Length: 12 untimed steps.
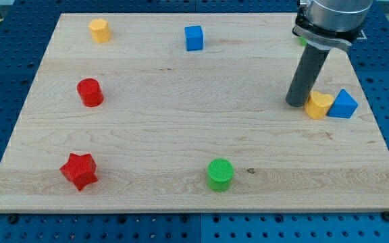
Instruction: Slide the green circle to the left side of the yellow heart
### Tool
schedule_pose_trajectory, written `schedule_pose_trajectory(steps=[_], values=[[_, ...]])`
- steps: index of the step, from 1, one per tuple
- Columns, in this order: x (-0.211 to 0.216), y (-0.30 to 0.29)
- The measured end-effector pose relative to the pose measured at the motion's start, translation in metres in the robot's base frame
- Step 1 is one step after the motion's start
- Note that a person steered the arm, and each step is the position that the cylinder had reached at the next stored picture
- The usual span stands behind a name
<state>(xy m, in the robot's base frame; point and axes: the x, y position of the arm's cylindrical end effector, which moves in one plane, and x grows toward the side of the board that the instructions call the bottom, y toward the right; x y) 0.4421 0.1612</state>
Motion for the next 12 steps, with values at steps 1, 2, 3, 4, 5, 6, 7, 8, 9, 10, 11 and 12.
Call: schedule_pose_trajectory(steps=[1,2,3,4,5,6,7,8,9,10,11,12], values=[[0.02,-0.038],[0.062,-0.045],[0.088,0.017],[0.164,0.018],[0.177,0.006],[0.177,-0.044],[0.176,-0.108],[0.149,-0.147],[0.092,-0.151],[0.087,-0.158],[0.107,-0.198],[0.071,-0.21]])
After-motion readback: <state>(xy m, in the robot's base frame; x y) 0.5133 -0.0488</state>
